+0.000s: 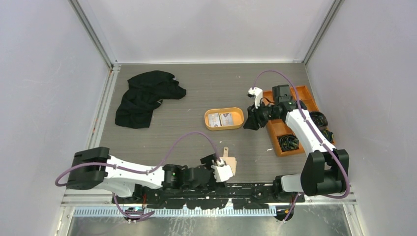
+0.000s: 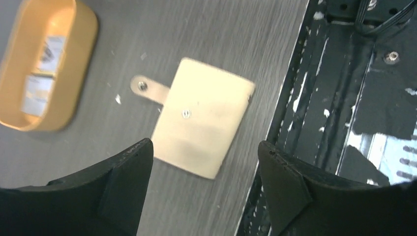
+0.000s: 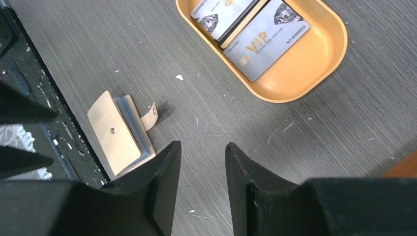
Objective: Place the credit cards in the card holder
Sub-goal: Turn over the card holder at the center of the board, then close the card holder at the center of the board.
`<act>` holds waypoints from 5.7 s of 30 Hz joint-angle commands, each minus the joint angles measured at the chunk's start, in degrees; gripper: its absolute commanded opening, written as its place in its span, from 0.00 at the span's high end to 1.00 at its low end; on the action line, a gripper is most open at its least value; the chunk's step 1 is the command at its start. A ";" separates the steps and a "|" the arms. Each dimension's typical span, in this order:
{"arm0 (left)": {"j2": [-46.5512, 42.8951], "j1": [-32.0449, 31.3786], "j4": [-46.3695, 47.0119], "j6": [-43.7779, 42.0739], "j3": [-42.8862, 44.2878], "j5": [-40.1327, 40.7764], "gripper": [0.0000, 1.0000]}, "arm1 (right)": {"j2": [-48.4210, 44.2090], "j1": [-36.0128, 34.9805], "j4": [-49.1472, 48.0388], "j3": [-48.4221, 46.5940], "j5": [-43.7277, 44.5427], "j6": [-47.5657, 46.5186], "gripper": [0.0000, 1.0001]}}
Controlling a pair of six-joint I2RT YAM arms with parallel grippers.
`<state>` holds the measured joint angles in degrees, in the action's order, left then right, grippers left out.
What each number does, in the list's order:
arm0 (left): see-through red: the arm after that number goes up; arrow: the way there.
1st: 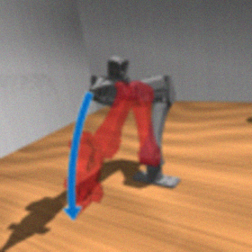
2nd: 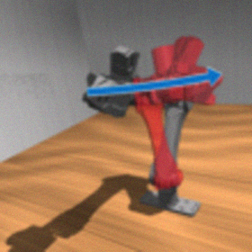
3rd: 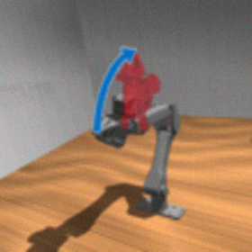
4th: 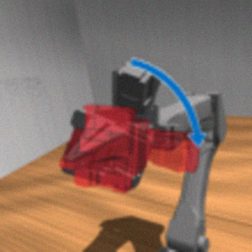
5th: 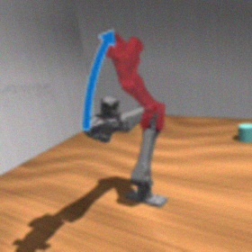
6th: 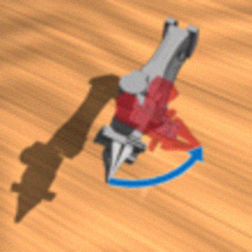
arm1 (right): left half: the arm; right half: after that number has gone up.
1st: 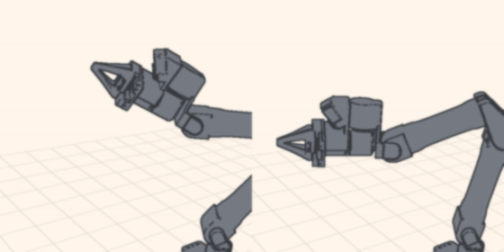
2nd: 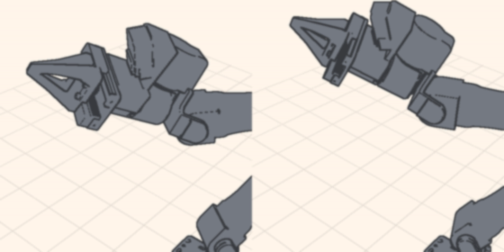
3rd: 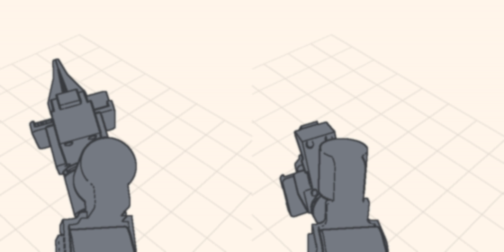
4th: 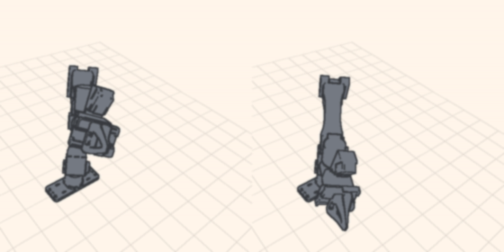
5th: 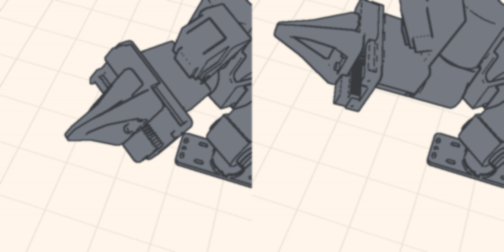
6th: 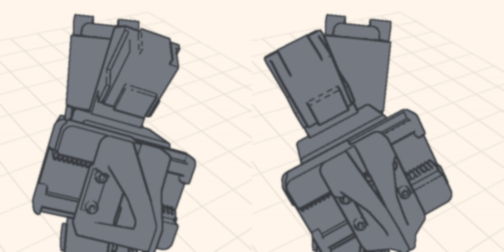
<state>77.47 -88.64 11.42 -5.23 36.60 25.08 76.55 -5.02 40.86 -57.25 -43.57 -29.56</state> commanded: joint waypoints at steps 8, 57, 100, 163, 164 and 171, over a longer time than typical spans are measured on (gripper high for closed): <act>-2.39 21.69 21.61 32.10 -11.83 -32.73 0.55 | 5.90 -7.04 8.58 -0.81 -7.24 -11.75 0.48; 24.92 28.14 55.09 52.18 -15.68 -39.73 0.88 | 26.36 -22.94 14.77 -12.52 7.46 -1.81 0.96; 38.74 28.19 70.58 65.69 -16.87 -32.29 1.00 | 5.87 -33.54 2.93 7.83 14.46 -24.51 0.99; 38.41 28.23 70.58 65.56 -17.09 -32.35 1.00 | 9.25 -52.47 8.78 11.73 29.89 -31.20 0.99; 38.36 28.20 70.58 65.57 -17.09 -32.36 1.00 | 9.64 -52.70 8.81 11.73 30.09 -31.06 0.99; 38.23 28.21 70.58 65.53 -17.04 -32.53 1.00 | 10.80 -53.60 8.24 11.27 30.46 -29.76 0.99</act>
<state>115.04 -60.73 83.66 62.39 20.36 -9.63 83.66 -57.34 45.08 -48.77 -7.77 -61.14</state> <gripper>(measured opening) 0.006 0.046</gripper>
